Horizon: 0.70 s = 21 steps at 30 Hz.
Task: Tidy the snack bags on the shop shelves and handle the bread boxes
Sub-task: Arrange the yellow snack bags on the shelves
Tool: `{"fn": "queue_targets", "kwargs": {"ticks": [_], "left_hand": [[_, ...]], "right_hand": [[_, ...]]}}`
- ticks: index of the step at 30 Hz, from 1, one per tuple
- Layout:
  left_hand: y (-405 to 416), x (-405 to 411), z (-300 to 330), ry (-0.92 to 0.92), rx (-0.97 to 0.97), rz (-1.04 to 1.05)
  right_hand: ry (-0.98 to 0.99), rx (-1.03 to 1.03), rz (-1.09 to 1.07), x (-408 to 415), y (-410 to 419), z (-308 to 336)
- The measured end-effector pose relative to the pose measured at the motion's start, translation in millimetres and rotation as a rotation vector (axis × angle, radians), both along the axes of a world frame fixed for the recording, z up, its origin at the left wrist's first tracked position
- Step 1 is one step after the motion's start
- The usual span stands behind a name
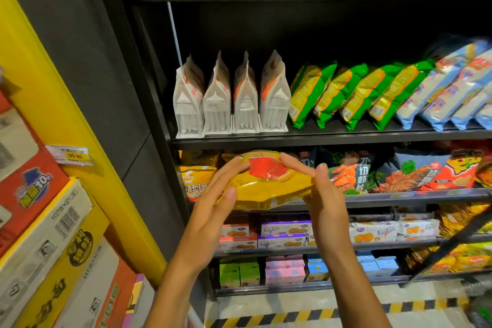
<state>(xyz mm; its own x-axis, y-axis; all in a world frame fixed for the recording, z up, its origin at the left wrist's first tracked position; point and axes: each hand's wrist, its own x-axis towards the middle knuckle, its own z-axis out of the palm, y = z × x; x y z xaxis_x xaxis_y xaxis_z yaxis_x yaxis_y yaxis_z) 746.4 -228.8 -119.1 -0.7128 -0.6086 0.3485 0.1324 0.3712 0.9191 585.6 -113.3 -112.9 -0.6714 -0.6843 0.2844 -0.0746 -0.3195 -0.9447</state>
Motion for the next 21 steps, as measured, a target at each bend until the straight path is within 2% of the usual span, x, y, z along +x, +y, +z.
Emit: {"fn": "queue_targets", "kwargs": {"ticks": [3,6,8,12,16,21], "left_hand": [[-5,3,8,-0.022,-0.21,-0.005],[-14,7,16,0.002,-0.272,-0.048],[-17,10,24,0.065,-0.215,-0.059],[-23,10,43,0.181,-0.005,-0.005],[-48,6,74,0.139,0.211,-0.084],[-72,-16,110,0.139,0.257,-0.164]], "right_hand": [[-0.173,-0.012,0.105,-9,-10,4],[-0.127,0.085,0.25,-14,-15,12],[-0.077,0.086,0.262,-16,-17,18],[-0.003,-0.059,0.21,-20,-27,32],[0.142,-0.14,0.172,-25,-43,54],[0.233,-0.211,0.125,-35,-57,87]]}}
